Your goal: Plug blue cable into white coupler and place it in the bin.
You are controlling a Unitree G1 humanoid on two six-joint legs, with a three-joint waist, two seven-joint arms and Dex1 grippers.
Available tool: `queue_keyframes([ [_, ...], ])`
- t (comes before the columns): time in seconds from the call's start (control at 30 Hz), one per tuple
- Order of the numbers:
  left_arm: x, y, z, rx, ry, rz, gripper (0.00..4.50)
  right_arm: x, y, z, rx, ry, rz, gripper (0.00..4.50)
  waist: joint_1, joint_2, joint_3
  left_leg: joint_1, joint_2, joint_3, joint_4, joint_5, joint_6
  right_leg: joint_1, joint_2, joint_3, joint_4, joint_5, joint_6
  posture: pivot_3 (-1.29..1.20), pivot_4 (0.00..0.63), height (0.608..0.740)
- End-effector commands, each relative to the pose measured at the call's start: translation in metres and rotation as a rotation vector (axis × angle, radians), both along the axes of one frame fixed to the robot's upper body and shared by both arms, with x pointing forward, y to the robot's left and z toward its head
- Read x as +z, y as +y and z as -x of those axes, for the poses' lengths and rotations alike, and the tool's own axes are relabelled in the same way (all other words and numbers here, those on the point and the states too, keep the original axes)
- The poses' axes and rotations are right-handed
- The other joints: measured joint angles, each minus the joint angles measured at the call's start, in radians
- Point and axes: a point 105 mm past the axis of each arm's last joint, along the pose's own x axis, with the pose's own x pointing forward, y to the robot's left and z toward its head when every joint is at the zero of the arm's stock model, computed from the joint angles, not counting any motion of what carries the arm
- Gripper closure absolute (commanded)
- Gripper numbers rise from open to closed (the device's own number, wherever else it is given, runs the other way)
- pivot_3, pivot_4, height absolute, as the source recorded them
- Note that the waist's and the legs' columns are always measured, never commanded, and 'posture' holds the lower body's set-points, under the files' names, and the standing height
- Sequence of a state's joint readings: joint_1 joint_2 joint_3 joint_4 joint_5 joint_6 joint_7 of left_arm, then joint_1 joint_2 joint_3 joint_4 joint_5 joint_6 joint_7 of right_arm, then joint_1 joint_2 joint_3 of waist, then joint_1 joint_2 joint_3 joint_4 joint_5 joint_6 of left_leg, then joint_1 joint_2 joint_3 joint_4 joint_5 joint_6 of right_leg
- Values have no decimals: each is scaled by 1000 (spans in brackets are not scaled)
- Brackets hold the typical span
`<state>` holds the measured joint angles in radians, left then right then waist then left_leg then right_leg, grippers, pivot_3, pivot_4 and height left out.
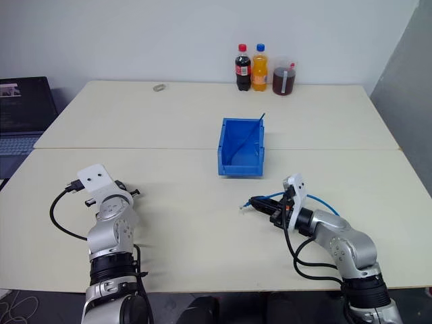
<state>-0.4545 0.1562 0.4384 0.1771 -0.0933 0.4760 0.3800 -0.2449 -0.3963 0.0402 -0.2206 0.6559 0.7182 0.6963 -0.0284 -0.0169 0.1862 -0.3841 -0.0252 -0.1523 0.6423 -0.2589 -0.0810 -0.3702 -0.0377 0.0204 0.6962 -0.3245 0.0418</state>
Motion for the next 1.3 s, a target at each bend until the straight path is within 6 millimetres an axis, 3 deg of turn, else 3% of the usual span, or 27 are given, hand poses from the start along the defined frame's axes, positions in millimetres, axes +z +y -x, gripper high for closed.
queue_keyframes([
  [0.03, 9, 4, 0, -1, -26, -43, 3692, 11, 0, 2, 8, -46, -13, 4500, 0, 0, 0, 0, 0, 0, 0, 0, 0, 0, 0, 0, 0, 0, 0, 0, 150, 740],
  [0.2, 6, 5, 3, -47, -27, -46, 3692, 12, -1, 2, 0, -51, -13, 4500, -1, 0, 0, 0, 0, 0, 0, 0, 0, 0, 0, 0, 0, 0, 0, 0, 150, 740],
  [0.3, 8, -5, 0, -206, -45, -71, 3692, 13, -4, 3, -15, -58, -11, 4500, -2, 0, 0, 0, 0, 0, 0, 0, 0, 0, 0, 0, 0, 0, 0, 0, 150, 740],
  [0.4, 10, -47, -10, -569, -47, -88, 3693, 13, -8, 6, -29, -71, 3, 4500, 0, 0, 0, 0, 0, 0, -1, 0, 0, 0, 0, 0, 0, 0, 0, 0, 150, 740],
  [0.53, 7, -97, -1, -979, -8, -101, 3693, 11, -9, 14, -22, -95, 48, 4500, 9, 0, 0, 0, 0, -1, 0, 1, -2, 1, -2, 0, 0, 0, 0, 0, 150, 740],
  [0.83, 8, -166, 30, -1701, 88, -356, 3693, 11, -14, 30, -27, -164, 143, 4500, 1, 0, 0, 0, 1, 0, -3, -1, 2, 0, 1, 0, -1, 0, 0, 0, 150, 740],
  [1.0, 3, -182, 44, -1938, 138, -412, 3693, 10, -13, 34, -19, -203, 188, 4500, -3, 1, 0, 0, 0, 0, -3, -1, 2, 0, 0, 0, -1, 0, 0, 0, 150, 740],
  [1.3, -12, -188, 67, -2241, 290, -471, 3693, 13, -6, 38, 3, -282, 242, 4500, -4, 1, 0, 0, 1, 0, -3, -1, 2, -1, 1, 0, -1, 0, 0, 0, 150, 740],
])
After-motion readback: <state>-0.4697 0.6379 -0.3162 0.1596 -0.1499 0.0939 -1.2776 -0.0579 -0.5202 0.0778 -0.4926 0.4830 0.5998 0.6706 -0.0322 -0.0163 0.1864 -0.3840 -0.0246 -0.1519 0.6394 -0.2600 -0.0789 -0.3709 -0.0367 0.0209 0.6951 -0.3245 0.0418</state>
